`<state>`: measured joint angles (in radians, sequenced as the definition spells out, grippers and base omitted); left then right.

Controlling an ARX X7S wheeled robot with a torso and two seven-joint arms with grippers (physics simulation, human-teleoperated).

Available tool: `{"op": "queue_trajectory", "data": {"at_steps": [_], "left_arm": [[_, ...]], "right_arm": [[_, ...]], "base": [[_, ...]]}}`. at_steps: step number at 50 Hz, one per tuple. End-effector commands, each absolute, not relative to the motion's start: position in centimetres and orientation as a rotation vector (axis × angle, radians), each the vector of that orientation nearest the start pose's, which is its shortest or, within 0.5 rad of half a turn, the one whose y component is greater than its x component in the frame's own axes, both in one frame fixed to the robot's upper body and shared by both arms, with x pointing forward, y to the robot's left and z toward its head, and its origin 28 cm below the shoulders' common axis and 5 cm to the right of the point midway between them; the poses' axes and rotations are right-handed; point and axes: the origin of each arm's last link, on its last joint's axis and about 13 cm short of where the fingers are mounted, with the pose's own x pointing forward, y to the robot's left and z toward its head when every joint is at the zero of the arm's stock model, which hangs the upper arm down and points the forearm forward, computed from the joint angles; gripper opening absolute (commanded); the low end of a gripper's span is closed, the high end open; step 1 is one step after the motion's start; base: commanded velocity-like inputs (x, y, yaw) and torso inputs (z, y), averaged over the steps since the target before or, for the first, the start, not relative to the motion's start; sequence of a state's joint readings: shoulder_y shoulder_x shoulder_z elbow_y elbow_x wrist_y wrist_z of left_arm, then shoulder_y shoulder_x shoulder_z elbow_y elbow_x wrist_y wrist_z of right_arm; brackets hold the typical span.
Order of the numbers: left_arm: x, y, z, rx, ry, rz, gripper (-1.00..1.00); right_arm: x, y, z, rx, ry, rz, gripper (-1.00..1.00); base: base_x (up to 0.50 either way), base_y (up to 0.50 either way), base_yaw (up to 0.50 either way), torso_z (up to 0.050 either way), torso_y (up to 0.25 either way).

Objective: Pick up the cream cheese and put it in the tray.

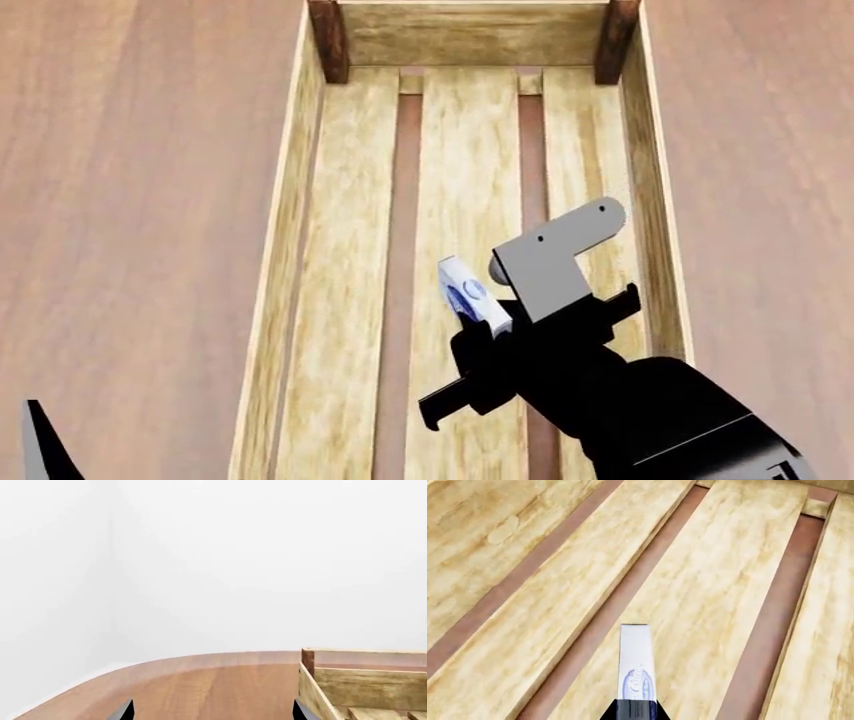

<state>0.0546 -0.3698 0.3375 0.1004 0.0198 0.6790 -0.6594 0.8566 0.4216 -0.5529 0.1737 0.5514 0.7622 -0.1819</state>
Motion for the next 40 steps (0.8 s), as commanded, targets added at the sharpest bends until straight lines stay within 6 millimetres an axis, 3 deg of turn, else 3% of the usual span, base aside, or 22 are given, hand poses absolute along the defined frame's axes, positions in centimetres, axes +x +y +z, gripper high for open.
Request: {"op": "queue_trajectory", "data": {"at_steps": [1,19,20,40], "left_arm": [[18.39,21.26,5.91,-0.001,-0.682,0.163,1.0],[18.29,21.32,5.9,-0.014,-0.684,0.152,1.0],[18.28,21.33,5.89,-0.018,-0.685,0.15,1.0],[18.25,21.31,5.82,-0.014,-0.683,0.149,1.0]], "right_arm": [[34.07,-12.74,14.87,-0.216,0.324,0.523,-1.0],[34.17,-12.68,14.44,-0.27,0.323,0.492,-1.0],[34.32,-12.66,14.41,-0.27,0.342,0.477,1.0],[34.29,-12.82,14.21,-0.267,0.348,0.478,1.0]], "base": [[0.0,0.0,0.0,0.0,-0.092],[0.0,0.0,0.0,0.0,-0.05],[0.0,0.0,0.0,0.0,0.0],[0.0,0.0,0.0,0.0,-0.001]]}}
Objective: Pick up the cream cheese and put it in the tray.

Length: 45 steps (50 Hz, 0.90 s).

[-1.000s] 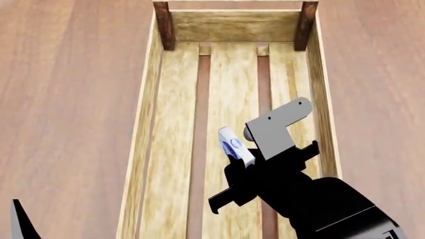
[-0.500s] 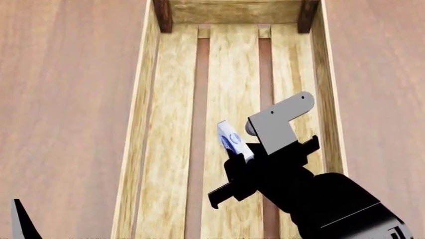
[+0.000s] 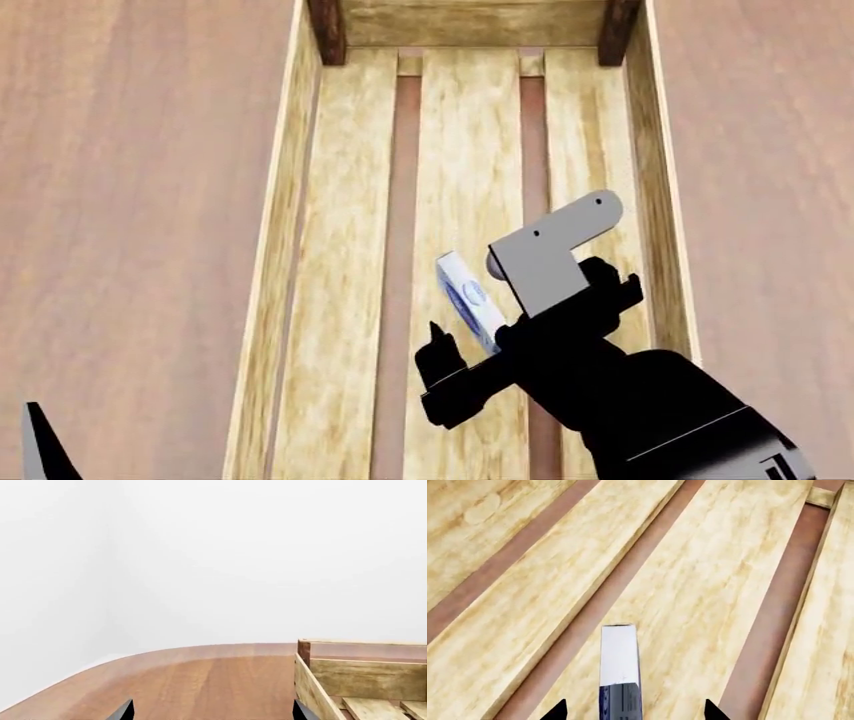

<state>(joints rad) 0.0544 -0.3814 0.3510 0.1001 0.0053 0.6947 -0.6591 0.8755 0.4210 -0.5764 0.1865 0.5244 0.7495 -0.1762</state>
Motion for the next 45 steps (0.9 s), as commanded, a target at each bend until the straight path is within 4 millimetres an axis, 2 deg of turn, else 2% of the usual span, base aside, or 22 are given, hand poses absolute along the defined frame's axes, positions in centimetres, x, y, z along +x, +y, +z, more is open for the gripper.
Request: {"op": "queue_trajectory", "data": {"at_steps": [1,17,28,36,45], "left_arm": [[18.3,21.3,5.8,-0.015,-0.683,0.149,1.0],[18.2,21.3,6.1,-0.01,-0.684,0.148,1.0],[18.3,21.2,6.0,-0.007,-0.682,0.147,1.0],[18.3,21.3,6.0,-0.006,-0.68,0.149,1.0],[18.4,21.4,6.0,-0.006,-0.68,0.153,1.0]], "right_arm": [[34.3,-12.8,14.2,-0.266,0.348,0.477,1.0],[32.4,-13.1,16.1,-0.286,0.299,0.471,1.0],[29.7,-13.7,18.1,-0.32,0.22,0.457,1.0],[28.6,-14.0,18.9,-0.325,0.185,0.448,1.0],[25.9,-14.4,20.3,-0.338,0.092,0.435,1.0]], "base": [[0.0,0.0,0.0,0.0,0.0],[0.0,0.0,0.0,0.0,0.0],[0.0,0.0,0.0,0.0,0.0],[0.0,0.0,0.0,0.0,0.0],[0.0,0.0,0.0,0.0,0.0]]}}
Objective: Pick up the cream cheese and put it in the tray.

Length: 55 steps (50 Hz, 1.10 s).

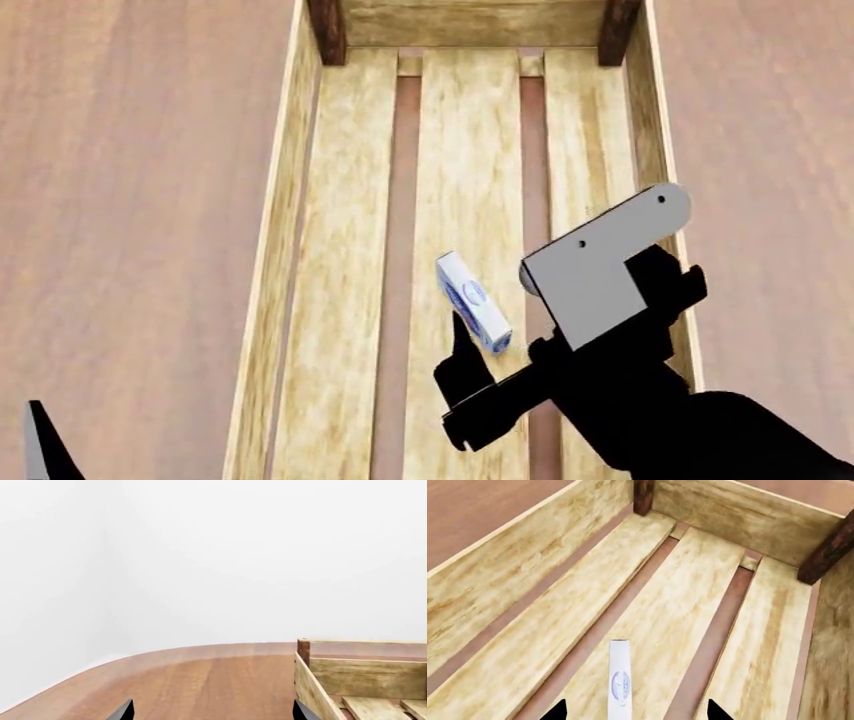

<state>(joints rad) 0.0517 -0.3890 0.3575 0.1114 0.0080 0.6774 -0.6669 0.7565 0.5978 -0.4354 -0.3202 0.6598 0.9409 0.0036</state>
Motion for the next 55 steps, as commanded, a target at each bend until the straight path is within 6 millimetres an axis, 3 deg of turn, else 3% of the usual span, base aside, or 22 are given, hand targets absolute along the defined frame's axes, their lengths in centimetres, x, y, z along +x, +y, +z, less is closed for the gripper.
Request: {"op": "queue_trajectory", "data": {"at_steps": [1,16,25,35,43,48,55], "left_arm": [[18.4,21.4,6.0,-0.005,-0.681,0.154,1.0],[18.3,21.6,6.6,0.002,-0.695,0.163,1.0],[18.1,21.7,7.3,0.009,-0.717,0.168,1.0],[18.0,22.2,8.9,0.014,-0.754,0.185,1.0],[18.0,22.6,11.6,0.031,-0.837,0.198,1.0],[18.1,22.9,13.3,0.04,-0.872,0.161,1.0],[18.8,23.0,15.7,0.035,-0.915,0.123,1.0]], "right_arm": [[25.7,-14.4,20.3,-0.338,0.089,0.434,1.0],[22.1,-15.7,21.9,-0.32,-0.049,0.367,1.0],[19.0,-17.4,22.2,-0.216,-0.199,0.292,1.0],[17.4,-19.6,22.2,-0.103,-0.265,0.196,1.0],[17.4,-20.0,20.0,-0.129,-0.328,0.094,1.0],[17.9,-19.7,18.7,0.0,-0.388,0.153,1.0],[18.5,-19.5,18.7,0.065,-0.484,0.09,1.0]], "base": [[0.0,0.0,0.0,0.0,0.0],[0.0,0.0,0.0,0.0,0.0],[0.0,0.0,0.0,0.0,0.0],[0.0,0.0,0.0,0.0,-0.001],[0.0,0.0,0.0,0.0,0.0],[0.0,0.0,0.0,0.0,0.0],[0.0,0.0,0.0,0.0,0.0]]}}
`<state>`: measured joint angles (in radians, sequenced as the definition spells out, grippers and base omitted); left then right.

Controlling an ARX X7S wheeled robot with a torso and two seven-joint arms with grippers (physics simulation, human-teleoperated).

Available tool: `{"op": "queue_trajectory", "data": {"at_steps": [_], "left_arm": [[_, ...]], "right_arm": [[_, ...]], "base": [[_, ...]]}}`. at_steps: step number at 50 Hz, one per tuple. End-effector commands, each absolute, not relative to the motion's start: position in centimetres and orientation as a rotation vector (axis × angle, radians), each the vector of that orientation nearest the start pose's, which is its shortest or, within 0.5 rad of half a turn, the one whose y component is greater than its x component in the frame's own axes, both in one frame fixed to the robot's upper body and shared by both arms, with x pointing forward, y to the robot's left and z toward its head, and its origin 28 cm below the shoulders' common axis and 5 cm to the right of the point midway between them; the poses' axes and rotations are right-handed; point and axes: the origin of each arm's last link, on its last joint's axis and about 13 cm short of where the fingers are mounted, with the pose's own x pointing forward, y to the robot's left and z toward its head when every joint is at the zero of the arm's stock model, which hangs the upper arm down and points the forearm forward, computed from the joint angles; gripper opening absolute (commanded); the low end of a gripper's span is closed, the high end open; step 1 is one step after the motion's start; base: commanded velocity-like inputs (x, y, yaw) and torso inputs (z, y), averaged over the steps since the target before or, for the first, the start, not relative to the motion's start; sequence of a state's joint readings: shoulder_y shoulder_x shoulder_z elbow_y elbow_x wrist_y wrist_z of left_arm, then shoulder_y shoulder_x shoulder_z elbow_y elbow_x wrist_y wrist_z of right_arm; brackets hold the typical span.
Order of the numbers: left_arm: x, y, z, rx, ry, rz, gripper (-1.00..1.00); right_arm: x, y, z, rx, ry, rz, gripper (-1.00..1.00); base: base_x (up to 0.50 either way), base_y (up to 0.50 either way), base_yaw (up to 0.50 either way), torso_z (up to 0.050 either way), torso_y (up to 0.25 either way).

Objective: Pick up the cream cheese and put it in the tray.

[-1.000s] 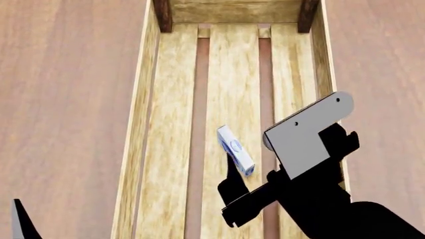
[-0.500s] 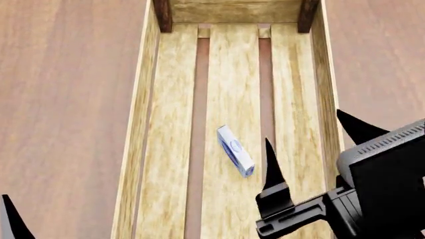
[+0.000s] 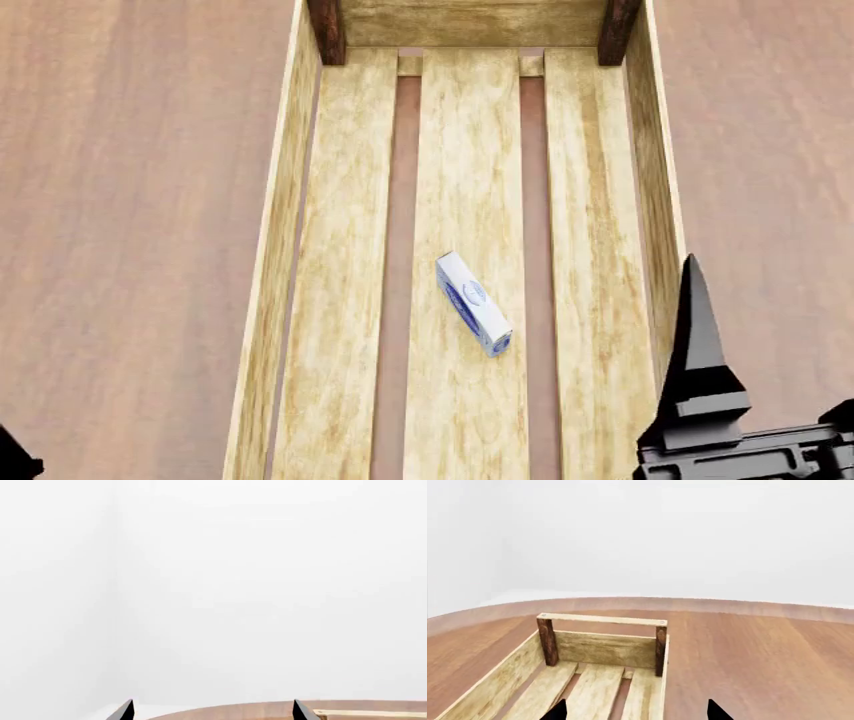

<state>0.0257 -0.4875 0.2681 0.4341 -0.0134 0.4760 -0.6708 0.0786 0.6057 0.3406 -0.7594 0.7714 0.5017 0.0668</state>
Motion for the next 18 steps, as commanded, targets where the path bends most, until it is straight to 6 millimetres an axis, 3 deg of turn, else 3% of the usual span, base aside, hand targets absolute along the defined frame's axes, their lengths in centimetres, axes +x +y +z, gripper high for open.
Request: {"op": "queue_trajectory", "data": {"at_steps": [1,6,18], "left_arm": [[18.7,23.0,16.3,0.013,-0.921,0.096,1.0],[18.3,23.0,18.8,-0.016,-0.962,0.057,1.0],[17.6,22.9,22.0,-0.02,-1.01,0.007,1.0]], "right_arm": [[18.3,-19.6,18.9,0.089,-0.51,0.094,1.0],[18.3,-19.6,19.2,0.1,-0.532,0.076,1.0],[17.7,-19.7,20.4,0.142,-0.602,0.056,1.0]], "base": [[0.0,0.0,0.0,0.0,0.0],[0.0,0.0,0.0,0.0,0.0],[0.0,0.0,0.0,0.0,0.0]]}}
